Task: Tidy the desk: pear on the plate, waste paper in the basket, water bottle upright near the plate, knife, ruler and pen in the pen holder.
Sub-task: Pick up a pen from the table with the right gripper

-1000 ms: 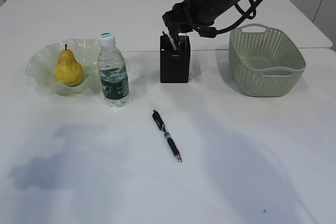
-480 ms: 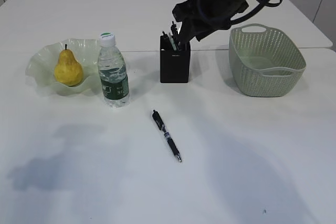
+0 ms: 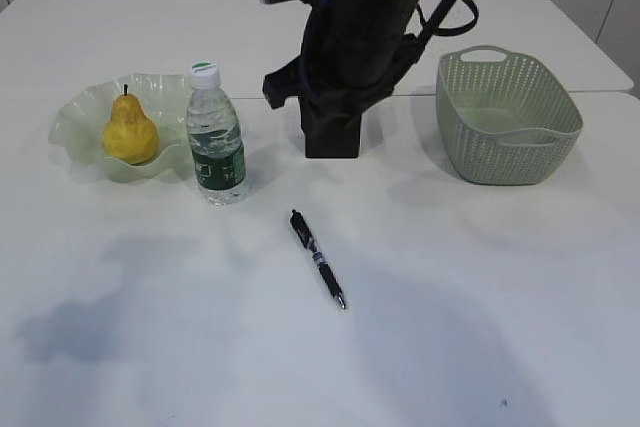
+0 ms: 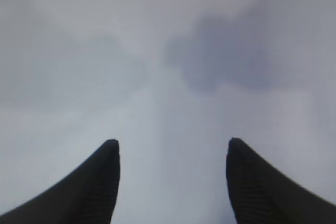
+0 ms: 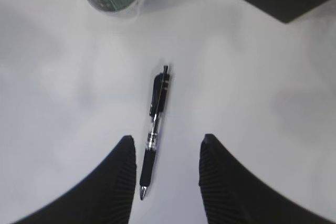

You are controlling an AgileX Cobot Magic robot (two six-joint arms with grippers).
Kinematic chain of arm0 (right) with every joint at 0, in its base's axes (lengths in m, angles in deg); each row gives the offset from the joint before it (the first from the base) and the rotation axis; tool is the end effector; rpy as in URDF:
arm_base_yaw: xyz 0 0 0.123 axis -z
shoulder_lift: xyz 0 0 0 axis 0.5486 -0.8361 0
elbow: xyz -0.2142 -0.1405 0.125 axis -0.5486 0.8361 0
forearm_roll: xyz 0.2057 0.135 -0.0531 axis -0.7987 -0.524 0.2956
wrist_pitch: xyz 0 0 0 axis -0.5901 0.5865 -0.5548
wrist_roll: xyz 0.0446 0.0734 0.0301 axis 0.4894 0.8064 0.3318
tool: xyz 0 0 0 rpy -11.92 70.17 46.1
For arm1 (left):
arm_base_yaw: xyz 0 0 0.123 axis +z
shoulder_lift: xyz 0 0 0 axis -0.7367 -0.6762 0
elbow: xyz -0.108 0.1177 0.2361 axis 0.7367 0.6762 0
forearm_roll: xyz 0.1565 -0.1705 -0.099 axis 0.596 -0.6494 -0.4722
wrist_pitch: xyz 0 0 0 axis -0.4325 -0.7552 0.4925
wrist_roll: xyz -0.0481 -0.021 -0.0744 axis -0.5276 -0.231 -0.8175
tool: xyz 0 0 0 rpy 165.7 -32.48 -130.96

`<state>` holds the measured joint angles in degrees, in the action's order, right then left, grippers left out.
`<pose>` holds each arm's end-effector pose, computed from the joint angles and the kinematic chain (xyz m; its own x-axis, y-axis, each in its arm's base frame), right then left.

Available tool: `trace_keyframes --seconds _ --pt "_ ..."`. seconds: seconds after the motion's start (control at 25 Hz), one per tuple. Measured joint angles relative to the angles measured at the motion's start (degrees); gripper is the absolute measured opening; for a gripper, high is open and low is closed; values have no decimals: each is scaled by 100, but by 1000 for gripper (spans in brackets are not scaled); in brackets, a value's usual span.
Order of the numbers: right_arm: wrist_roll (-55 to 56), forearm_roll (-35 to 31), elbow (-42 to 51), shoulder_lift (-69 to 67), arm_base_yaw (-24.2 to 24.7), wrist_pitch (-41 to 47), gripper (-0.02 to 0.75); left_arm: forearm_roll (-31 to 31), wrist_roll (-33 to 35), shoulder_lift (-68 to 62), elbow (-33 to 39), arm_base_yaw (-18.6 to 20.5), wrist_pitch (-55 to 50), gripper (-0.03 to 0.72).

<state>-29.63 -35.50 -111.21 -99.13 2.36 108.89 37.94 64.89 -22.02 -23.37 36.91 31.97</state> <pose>0.3837 0.2298 0.2703 -0.8232 -0.4494 -0.3471 -0.4833 0.8753 0.0130 0.1996 -0.0326 0.2217 -0.9492 -0.0398 -0.3120 -0.0353 0.9992 -0.0202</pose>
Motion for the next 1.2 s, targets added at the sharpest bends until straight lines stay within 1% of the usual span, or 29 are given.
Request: trace_keyframes --seconds 0.12,0.2,0.44,0.56,0.8,1.2 --pt "187 43 -233 -295 -14 429 302 0 0 0 0 0 88 448" --pt "282 43 -494 -511 -14 539 302 0 0 0 0 0 161 448" --pt "511 43 -1454 -1170 -25 563 302 0 0 0 0 0 301 448" --pt "511 0 -1735 -1395 -48 575 302 10 0 0 0 0 303 448" --pt "519 -127 -1779 -1681 -82 596 302 10 0 0 0 0 376 447" --pt "519 -139 -1788 -2089 -82 596 302 10 0 0 0 0 399 447"
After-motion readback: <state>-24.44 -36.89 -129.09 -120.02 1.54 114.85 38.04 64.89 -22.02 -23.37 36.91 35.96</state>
